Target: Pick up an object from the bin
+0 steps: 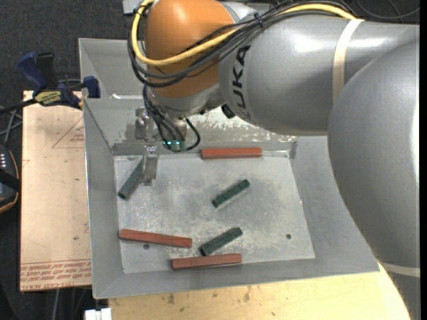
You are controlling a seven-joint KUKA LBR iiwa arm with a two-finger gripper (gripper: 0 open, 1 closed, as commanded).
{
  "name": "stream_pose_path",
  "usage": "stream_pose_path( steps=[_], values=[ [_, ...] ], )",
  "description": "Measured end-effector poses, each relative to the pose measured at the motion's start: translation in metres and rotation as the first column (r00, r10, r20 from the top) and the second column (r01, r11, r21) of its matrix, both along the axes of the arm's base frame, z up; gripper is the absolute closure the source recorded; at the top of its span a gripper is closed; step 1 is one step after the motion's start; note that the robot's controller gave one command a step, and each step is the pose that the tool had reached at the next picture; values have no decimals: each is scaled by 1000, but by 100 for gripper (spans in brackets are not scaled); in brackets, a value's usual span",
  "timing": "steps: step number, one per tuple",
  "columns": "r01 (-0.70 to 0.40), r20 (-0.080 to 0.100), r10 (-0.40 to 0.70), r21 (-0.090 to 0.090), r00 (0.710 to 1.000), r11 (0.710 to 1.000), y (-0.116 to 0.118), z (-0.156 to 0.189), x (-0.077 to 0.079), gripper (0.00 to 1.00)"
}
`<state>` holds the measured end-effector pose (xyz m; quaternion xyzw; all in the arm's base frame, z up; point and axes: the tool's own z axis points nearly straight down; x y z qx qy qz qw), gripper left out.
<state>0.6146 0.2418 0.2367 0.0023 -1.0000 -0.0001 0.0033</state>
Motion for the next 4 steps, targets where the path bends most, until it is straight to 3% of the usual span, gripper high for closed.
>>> stream_pose_path(
  steps=[1, 2, 3, 4],
  values=[
    [3, 8, -3, 2, 1000, 1000, -1, 5, 2, 0],
    [-25, 14, 25, 3, 1000, 1000, -5, -42, -6, 0],
    [-154, 13, 154, 2, 988, 988, -5, -116, 14, 0],
    [-351, 9, 351, 2, 936, 937, 11, -167, 13, 100]
  ],
)
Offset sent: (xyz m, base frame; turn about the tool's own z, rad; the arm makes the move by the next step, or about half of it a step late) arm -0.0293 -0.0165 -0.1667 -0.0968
